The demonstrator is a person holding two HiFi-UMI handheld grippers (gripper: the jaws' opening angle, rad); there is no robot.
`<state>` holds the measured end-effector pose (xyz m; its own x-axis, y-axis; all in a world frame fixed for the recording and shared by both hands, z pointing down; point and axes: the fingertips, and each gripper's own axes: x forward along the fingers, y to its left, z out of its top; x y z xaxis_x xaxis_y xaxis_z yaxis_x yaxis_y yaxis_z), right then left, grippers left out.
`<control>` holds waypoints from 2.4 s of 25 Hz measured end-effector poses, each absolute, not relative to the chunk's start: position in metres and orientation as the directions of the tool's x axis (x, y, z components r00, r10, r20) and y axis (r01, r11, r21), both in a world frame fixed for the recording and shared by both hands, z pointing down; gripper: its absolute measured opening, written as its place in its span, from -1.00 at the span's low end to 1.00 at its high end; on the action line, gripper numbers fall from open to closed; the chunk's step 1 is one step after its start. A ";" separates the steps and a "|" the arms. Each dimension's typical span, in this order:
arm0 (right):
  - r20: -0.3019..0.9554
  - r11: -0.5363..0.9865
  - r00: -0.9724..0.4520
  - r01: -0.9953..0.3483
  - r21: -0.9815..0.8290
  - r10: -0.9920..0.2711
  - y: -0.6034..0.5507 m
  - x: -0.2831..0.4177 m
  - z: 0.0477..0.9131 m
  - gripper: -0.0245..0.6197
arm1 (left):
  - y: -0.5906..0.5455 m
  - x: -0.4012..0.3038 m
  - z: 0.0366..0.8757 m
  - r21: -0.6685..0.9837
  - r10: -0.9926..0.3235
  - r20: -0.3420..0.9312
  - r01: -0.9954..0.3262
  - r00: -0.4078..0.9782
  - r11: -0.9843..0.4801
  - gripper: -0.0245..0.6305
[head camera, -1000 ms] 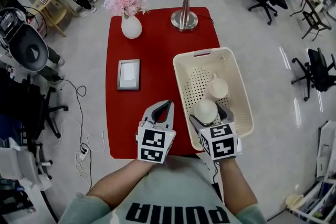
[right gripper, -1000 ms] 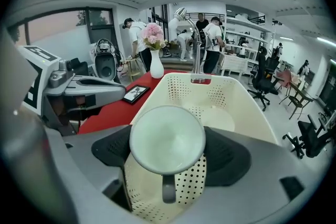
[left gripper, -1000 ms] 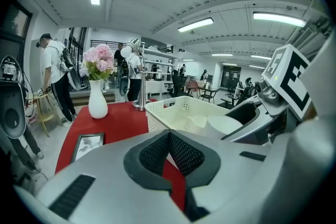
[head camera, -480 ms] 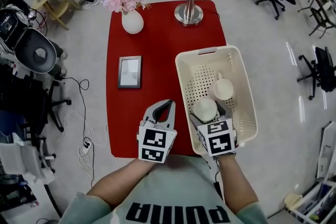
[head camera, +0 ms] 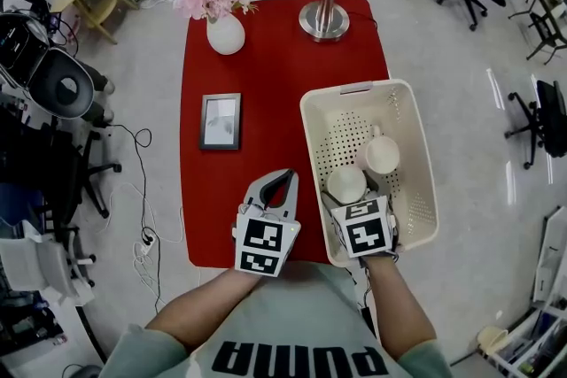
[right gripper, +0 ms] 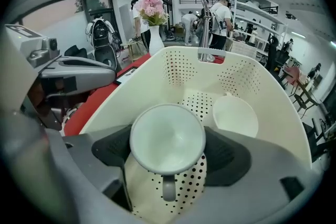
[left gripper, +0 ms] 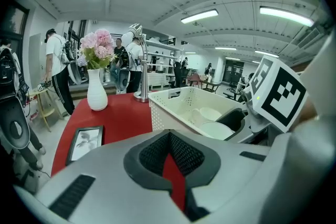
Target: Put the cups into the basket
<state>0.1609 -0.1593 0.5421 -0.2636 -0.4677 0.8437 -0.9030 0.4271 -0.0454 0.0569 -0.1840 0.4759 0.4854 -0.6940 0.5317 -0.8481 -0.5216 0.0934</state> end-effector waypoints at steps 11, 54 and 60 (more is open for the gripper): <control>0.881 0.410 -0.250 -0.909 -0.072 -0.401 -0.155 0.164 0.557 0.28 | -0.186 0.055 0.479 0.102 -0.682 0.536 -0.840 0.498 -0.533 -0.91; 0.528 0.334 -0.273 -0.942 0.022 -0.804 -0.098 0.078 0.423 -0.88 | -0.124 -0.014 0.410 0.099 -0.775 0.381 -0.855 0.505 -0.509 -0.91; 0.529 0.329 -0.270 -0.944 0.019 -0.805 -0.080 0.061 0.432 -0.88 | -0.104 -0.033 0.414 0.137 -0.775 0.365 -0.853 0.516 -0.503 -0.91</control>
<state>0.0614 -0.0797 0.4322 -0.2698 -0.8048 0.5287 -0.9442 0.3288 0.0186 -0.0332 -0.1037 0.4136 0.5158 -0.7751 0.3648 -0.8532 -0.5034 0.1367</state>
